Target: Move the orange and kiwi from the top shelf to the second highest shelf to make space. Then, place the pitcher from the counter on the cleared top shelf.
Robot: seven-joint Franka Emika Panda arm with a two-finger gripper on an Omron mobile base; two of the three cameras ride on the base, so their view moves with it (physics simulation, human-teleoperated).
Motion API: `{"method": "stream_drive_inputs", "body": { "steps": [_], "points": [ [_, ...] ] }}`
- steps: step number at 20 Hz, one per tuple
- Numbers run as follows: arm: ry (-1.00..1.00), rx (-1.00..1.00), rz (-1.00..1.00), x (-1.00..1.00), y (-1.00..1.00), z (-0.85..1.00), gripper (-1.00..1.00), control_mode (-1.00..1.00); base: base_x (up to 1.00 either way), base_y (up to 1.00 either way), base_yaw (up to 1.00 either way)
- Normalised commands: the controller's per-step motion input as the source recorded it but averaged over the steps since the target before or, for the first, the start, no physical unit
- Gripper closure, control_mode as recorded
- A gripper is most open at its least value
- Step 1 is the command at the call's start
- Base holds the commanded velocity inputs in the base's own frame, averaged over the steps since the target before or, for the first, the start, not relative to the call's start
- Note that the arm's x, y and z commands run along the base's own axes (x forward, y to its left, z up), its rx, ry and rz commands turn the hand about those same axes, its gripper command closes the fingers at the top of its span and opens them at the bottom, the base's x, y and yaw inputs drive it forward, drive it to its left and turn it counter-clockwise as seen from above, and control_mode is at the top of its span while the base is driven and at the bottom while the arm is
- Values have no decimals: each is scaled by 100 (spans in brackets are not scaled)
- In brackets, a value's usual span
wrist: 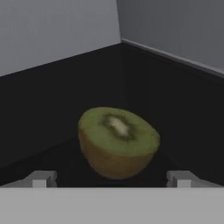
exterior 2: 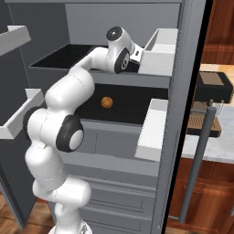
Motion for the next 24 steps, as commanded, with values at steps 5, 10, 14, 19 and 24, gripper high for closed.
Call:
{"method": "stream_drive_inputs", "body": {
  "steps": [5,10,14,19,24],
  "points": [
    [0,0,0,54,-30,-7,-100,-100,0,0,0],
    [0,0,0,54,-9,-15,-100,-100,0,0,0],
    [0,-1,0,21,0,-46,-100,-100,0,0,0],
    [0,-7,0,0,6,-73,-100,-100,0,0,0],
    [0,-9,0,0,27,-74,100,-100,0,0,0]
  ]
}}
